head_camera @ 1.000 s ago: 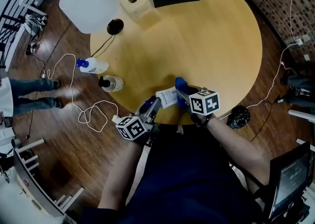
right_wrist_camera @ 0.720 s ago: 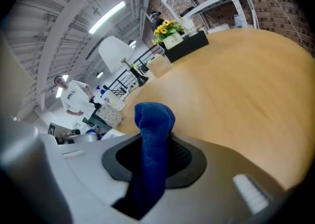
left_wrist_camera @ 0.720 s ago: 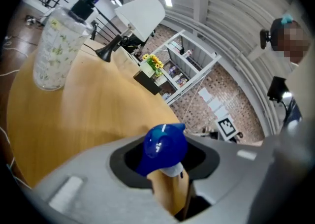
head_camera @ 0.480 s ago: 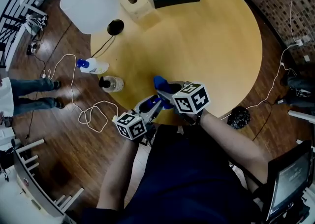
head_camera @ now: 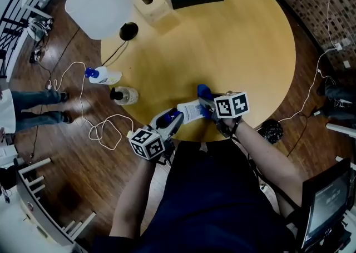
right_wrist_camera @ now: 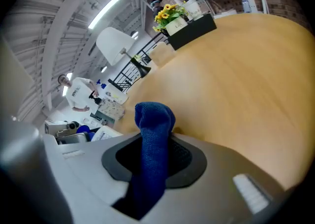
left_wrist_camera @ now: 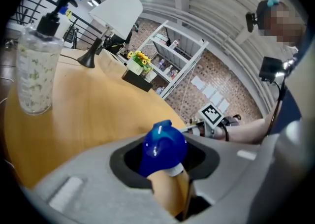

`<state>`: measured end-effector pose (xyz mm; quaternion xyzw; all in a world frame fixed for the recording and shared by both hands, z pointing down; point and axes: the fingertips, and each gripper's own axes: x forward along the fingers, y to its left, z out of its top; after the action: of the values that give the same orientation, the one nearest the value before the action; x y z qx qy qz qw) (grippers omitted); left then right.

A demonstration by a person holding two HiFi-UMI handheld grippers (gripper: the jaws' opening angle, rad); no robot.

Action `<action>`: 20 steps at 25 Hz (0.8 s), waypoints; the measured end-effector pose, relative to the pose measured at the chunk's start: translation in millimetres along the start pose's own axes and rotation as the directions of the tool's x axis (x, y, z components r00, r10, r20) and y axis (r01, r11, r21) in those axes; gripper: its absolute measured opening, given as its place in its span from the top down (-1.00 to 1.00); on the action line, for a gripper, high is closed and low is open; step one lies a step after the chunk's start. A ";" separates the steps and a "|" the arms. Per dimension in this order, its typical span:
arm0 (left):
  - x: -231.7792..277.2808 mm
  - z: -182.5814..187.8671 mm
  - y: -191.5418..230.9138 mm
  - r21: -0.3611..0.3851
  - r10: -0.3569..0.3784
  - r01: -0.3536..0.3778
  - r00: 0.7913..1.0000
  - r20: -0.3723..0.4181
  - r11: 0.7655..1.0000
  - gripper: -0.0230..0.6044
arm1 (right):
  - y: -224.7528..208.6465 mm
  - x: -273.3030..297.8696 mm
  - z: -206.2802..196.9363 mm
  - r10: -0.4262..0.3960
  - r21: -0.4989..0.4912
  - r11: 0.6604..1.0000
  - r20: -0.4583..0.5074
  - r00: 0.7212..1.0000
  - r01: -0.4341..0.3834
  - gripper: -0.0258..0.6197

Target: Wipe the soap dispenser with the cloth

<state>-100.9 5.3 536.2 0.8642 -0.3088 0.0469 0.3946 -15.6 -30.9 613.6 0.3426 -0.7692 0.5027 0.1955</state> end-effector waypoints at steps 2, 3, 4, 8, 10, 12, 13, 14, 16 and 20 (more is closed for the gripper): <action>1.7 1.1 -2.3 0.023 -0.002 0.002 1.000 -0.013 1.000 0.47 | -12.9 -0.1 -6.8 -0.008 0.023 1.000 -0.004 1.000 0.009 0.60; 2.5 1.8 -4.1 0.035 -0.003 0.004 1.000 -0.021 0.999 0.47 | -17.3 -0.7 -9.2 -0.014 0.029 0.999 -0.007 1.000 0.015 0.60; 3.0 2.7 -6.1 0.048 -0.003 0.004 1.000 -0.029 0.999 0.47 | -20.6 -1.2 -11.3 -0.020 0.033 0.999 -0.011 1.000 0.020 0.60; 6.8 5.4 -16.8 0.125 0.000 0.009 0.997 -0.074 0.992 0.47 | -24.7 -4.2 -13.6 -0.040 0.023 0.999 -0.006 0.999 0.040 0.60; 13.8 9.6 -29.0 0.228 0.014 0.015 0.992 -0.124 0.974 0.48 | -23.6 -13.3 -4.1 -0.058 0.016 0.998 0.044 0.997 0.058 0.60; 25.1 8.4 -42.2 0.388 0.033 0.052 0.977 -0.210 0.920 0.48 | -23.5 -27.2 4.9 -0.061 0.027 0.998 0.103 0.993 0.059 0.60; 31.5 3.7 -47.5 0.481 0.044 0.093 0.963 -0.266 0.872 0.47 | -25.0 -35.2 7.4 -0.065 0.036 0.997 0.124 0.990 0.061 0.60; 37.9 -2.7 -53.5 0.571 0.057 0.151 0.942 -0.330 0.807 0.47 | -27.6 -43.4 8.6 -0.071 0.044 0.997 0.138 0.988 0.065 0.60; 48.4 -17.8 -69.0 0.713 0.096 0.314 0.877 -0.470 0.627 0.47 | -35.3 -58.6 8.2 -0.086 0.062 0.995 0.155 0.984 0.077 0.60; 53.9 -38.8 -85.2 0.741 0.183 0.565 0.736 -0.651 0.363 0.47 | -50.5 -81.9 4.1 -0.106 0.112 0.990 0.192 0.976 0.085 0.60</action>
<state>-2.6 48.6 524.6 0.8903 0.0375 0.4488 -0.0673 77.5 -20.7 591.4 0.4371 -0.7404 0.4953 0.1242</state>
